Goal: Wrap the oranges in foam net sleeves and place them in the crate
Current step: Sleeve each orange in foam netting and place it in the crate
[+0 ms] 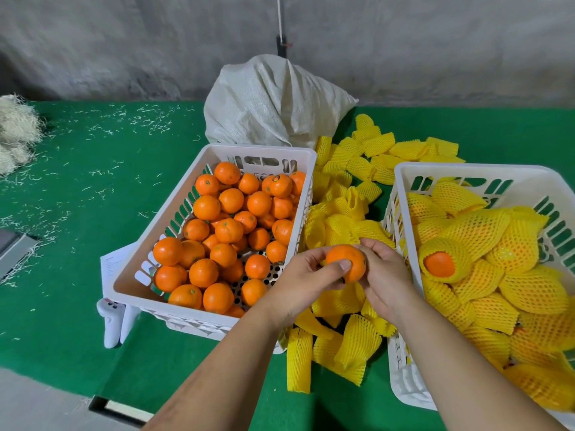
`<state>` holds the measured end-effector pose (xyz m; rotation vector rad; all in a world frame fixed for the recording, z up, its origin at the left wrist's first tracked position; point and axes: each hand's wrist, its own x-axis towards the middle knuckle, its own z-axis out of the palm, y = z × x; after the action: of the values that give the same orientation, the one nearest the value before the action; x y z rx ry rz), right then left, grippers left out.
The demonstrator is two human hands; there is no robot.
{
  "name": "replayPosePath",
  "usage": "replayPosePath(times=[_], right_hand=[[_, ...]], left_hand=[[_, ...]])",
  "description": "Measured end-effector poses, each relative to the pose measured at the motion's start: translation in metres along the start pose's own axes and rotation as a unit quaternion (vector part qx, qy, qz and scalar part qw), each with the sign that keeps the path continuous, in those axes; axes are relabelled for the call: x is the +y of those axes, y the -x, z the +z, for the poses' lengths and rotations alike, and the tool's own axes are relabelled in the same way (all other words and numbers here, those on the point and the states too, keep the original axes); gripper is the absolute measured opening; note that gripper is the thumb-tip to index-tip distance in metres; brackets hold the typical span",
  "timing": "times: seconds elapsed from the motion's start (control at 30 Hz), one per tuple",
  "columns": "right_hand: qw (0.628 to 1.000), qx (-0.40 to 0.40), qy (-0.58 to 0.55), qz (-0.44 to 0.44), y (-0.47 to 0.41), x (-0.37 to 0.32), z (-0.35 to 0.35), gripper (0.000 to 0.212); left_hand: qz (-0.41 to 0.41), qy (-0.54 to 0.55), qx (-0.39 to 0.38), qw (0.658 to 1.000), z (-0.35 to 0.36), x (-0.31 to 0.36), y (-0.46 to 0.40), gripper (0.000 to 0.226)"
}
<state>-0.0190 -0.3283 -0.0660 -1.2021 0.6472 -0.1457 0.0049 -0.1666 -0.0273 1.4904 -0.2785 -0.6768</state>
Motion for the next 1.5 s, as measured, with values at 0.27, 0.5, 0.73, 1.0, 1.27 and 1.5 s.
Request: replayPosePath(times=[0.27, 0.5, 0.73, 1.0, 1.27, 1.5], right_hand=[[0.933, 0.007, 0.221, -0.285, 0.010, -0.001, -0.002, 0.008], [0.880, 0.073, 0.234, -0.407, 0.018, -0.004, -0.007, 0.020], [0.856, 0.028, 0.305, -0.417, 0.018, -0.001, 0.000, 0.015], [0.870, 0.008, 0.285, -0.402, 0.022, -0.002, -0.001, 0.028], [0.813, 0.019, 0.336, -0.476, 0.028, -0.003, 0.000, 0.019], [0.794, 0.027, 0.306, -0.525, 0.031, -0.007, -0.001, 0.021]], left_hand=[[0.010, 0.011, 0.053, 0.998, -0.004, -0.002, -0.003, 0.084], [0.027, -0.001, 0.072, 0.997, -0.003, -0.007, -0.004, 0.059], [-0.001, 0.108, 0.042, 0.993, -0.009, -0.007, -0.004, 0.057], [0.048, -0.017, 0.039, 0.998, -0.005, -0.009, -0.003, 0.065], [0.018, -0.009, -0.033, 0.999, -0.006, -0.015, -0.004, 0.068], [0.104, -0.015, 0.053, 0.993, -0.005, -0.017, -0.004, 0.068]])
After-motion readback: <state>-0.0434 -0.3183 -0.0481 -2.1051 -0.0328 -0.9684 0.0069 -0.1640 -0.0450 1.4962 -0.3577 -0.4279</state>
